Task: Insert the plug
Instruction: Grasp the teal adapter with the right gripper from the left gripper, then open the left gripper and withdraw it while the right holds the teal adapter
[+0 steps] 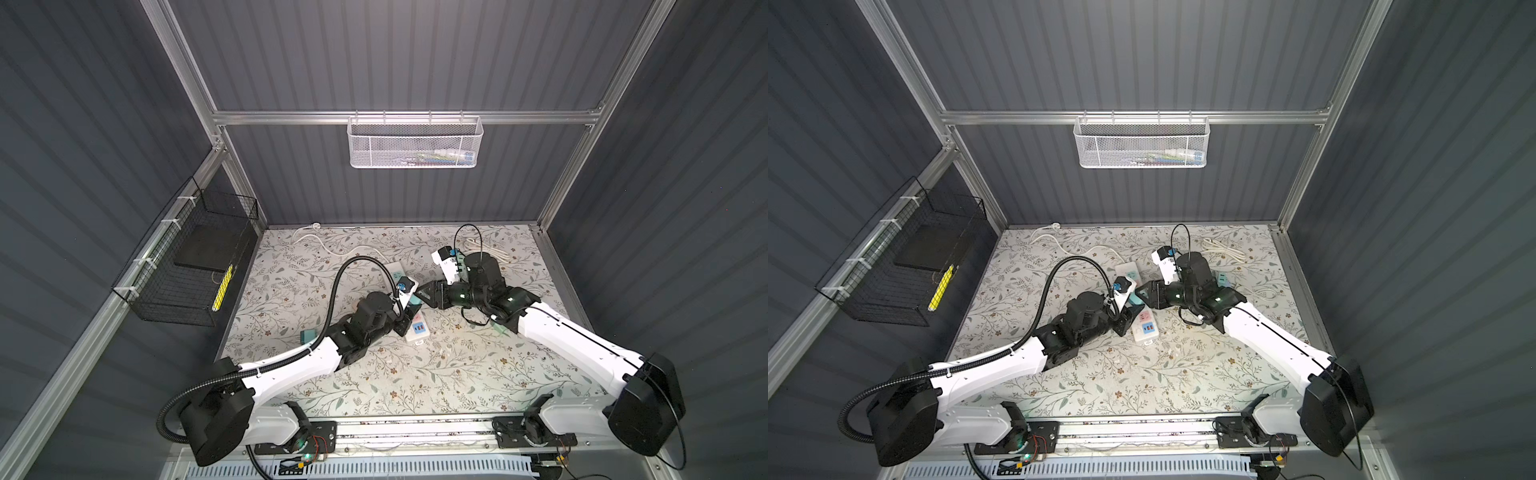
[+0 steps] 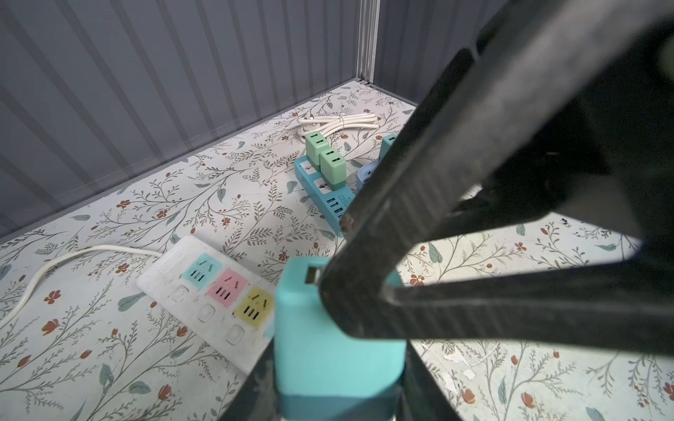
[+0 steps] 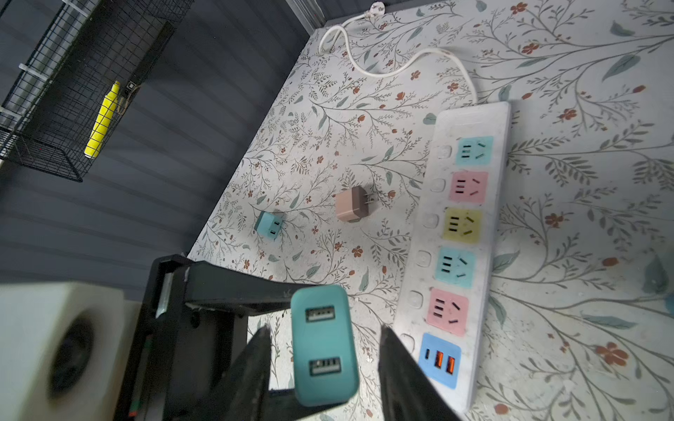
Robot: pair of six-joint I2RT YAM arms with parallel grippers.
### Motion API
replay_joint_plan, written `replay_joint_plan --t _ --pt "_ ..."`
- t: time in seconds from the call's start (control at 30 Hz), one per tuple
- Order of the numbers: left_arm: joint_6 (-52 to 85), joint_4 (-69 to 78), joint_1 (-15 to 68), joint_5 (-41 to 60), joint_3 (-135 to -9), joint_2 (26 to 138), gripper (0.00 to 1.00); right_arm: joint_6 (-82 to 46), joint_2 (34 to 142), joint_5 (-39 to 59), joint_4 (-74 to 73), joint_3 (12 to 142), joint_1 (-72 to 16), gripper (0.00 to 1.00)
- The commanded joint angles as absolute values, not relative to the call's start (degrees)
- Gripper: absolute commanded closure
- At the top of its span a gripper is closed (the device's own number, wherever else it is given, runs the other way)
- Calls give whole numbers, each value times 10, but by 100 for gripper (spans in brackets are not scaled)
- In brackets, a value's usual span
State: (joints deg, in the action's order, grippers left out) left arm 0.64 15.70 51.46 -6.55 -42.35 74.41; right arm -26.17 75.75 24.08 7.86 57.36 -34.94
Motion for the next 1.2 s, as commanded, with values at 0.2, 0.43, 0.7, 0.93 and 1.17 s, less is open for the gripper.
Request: replay_joint_plan --t 0.2,0.43,0.7,0.93,1.17 --pt "-12 156 518 -67 -439 746 91 -280 776 261 62 576 -359 57" --pt "-15 148 518 -81 -450 751 79 -276 779 261 66 579 -364 67" --pt "13 107 518 -125 -468 727 30 -267 773 222 56 583 -363 73" --pt "67 83 517 -240 -484 661 12 -238 775 146 59 597 -363 75" --pt "75 47 511 -401 -568 683 0 -206 789 81 30 593 -366 75"
